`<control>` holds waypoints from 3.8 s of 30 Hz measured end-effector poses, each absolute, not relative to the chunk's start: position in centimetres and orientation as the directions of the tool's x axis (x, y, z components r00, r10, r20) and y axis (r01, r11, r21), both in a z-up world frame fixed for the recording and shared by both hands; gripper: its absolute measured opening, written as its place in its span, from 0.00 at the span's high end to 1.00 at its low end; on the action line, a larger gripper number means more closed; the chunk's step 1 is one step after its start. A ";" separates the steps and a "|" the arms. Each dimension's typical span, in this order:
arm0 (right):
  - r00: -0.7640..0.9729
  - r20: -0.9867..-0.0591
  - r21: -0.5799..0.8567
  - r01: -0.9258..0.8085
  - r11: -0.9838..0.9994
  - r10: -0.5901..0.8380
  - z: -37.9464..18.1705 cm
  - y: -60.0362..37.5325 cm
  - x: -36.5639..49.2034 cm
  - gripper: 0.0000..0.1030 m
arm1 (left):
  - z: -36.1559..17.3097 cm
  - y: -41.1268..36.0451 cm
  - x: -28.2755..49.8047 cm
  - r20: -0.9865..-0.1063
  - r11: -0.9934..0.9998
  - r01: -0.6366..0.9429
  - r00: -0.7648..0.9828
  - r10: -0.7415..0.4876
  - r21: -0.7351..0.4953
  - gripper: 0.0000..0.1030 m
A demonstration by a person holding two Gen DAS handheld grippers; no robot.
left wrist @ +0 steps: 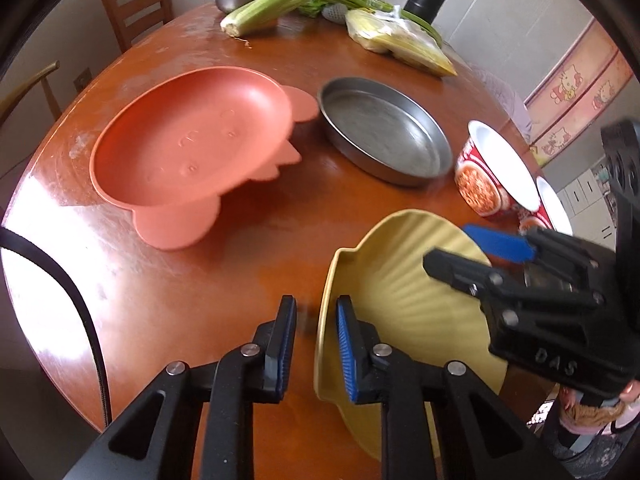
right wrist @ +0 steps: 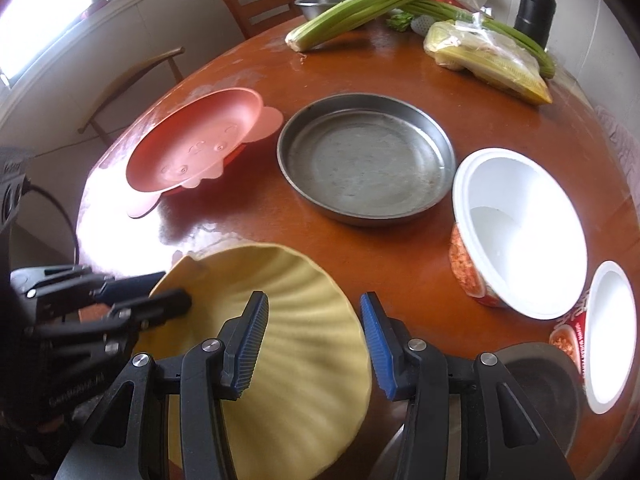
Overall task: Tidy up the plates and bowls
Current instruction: 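Lift the yellow shell plate with both tools and carry it over the orange plate, then lower the yellow shell plate onto the orange plate and open both tools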
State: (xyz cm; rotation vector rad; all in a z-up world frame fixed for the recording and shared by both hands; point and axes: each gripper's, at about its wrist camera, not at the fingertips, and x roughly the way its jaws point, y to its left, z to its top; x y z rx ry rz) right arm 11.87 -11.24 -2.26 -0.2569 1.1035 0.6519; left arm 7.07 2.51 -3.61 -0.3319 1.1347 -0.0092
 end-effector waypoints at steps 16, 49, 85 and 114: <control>0.240 -0.898 0.161 -0.600 0.783 0.368 -2.9 -9.3 11.4 0.51 | -3.7 5.7 9.4 -0.872 0.949 -0.183 0.468 -0.146 -0.257 0.79; 0.305 -0.850 0.177 -0.601 0.779 0.429 1.0 -7.9 11.1 0.55 | 0.8 7.2 8.7 -0.839 0.951 -0.164 0.525 -0.141 -0.262 0.79; 0.311 -0.816 0.323 -0.454 0.830 0.488 2.3 0.7 18.6 0.54 | 3.1 15.8 16.7 -0.836 0.977 -0.160 0.547 -0.031 -0.141 0.75; 0.319 -0.859 0.235 -0.449 0.862 0.401 -0.7 2.8 20.0 0.54 | -1.1 16.8 20.0 -0.867 0.982 -0.137 0.496 -0.049 -0.133 0.75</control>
